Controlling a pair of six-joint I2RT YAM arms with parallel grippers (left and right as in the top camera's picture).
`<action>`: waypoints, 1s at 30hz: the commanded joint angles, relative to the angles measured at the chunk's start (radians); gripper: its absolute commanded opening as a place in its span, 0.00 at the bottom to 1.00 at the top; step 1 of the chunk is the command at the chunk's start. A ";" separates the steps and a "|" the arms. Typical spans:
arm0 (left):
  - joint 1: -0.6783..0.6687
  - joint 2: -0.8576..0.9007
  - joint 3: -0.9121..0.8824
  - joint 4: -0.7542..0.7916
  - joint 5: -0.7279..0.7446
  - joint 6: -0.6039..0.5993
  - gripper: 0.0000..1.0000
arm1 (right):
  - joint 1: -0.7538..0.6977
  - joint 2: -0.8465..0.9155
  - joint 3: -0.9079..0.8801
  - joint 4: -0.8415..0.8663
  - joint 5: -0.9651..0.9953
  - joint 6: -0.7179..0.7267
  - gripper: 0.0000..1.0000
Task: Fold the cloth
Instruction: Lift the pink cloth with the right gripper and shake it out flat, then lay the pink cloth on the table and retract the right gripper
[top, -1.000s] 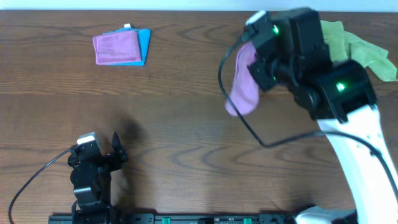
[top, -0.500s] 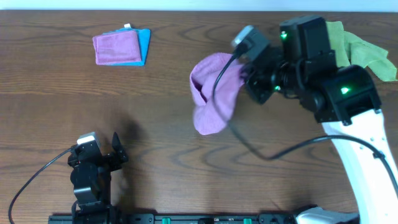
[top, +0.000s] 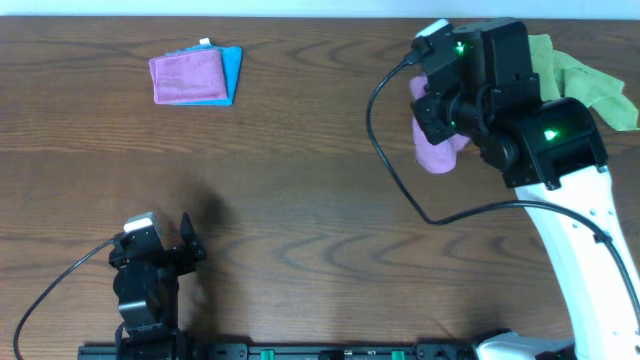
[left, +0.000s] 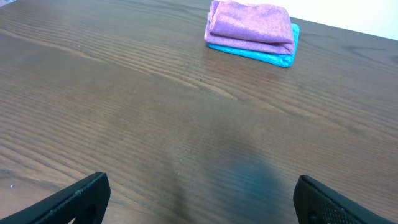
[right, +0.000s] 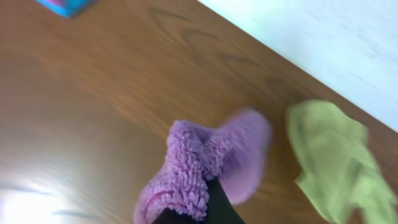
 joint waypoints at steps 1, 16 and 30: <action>0.003 -0.006 -0.024 -0.014 -0.018 0.016 0.95 | 0.013 0.004 -0.005 0.014 -0.354 -0.056 0.01; 0.003 -0.006 -0.024 -0.013 -0.018 0.016 0.95 | -0.010 0.076 -0.012 -0.064 0.203 0.018 0.99; 0.003 -0.006 -0.024 -0.013 -0.018 0.016 0.96 | -0.031 0.105 -0.021 -0.181 -0.041 0.019 0.99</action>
